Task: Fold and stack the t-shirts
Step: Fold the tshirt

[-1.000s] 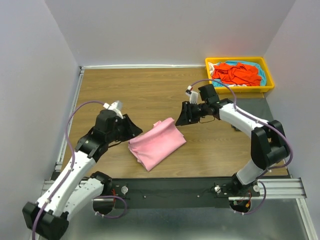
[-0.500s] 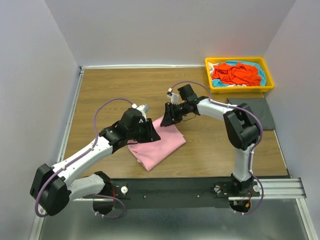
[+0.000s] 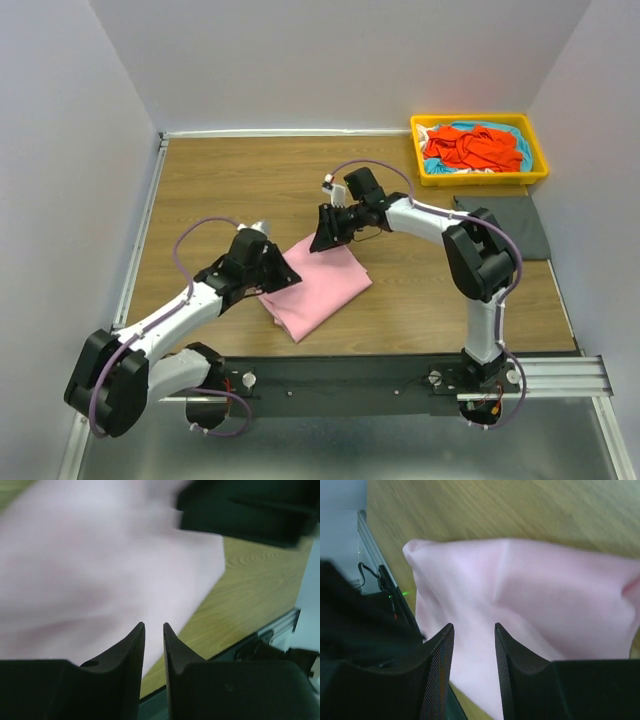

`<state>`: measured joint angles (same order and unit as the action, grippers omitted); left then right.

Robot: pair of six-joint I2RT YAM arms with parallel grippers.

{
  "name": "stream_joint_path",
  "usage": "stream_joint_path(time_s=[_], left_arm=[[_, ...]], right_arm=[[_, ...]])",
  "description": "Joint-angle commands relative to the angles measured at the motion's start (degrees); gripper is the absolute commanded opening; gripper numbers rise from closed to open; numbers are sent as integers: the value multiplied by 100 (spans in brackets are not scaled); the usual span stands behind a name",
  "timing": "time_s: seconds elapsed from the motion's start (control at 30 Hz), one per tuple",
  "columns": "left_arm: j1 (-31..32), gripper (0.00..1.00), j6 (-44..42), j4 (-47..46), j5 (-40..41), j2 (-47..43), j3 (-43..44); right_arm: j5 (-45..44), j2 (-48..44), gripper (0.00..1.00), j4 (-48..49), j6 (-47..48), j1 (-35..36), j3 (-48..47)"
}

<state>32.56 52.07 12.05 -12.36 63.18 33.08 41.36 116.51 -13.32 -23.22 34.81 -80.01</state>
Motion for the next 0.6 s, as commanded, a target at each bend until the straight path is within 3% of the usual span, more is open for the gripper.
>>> stream_joint_path(time_s=[0.0, 0.1, 0.23, 0.4, 0.57], left_arm=[[-425, 28, 741, -300, 155, -541, -748], [-469, 33, 1049, -160, 364, -929, -961], [-505, 61, 1498, 839, 1006, -1858, -944], [-505, 63, 2104, 1606, 1403, -2660, -1049], [-505, 75, 2220, 1914, 1359, -2952, -1190]], right_arm=[[30, -672, 45, 49, -25, -132, 580], [-49, -919, 45, 66, -7, -132, 916], [-120, -1253, 45, 102, 19, -132, 1294], [-102, -1359, 45, 163, -7, -132, 1532], [-67, -1438, 45, 216, -16, -132, 1602]])
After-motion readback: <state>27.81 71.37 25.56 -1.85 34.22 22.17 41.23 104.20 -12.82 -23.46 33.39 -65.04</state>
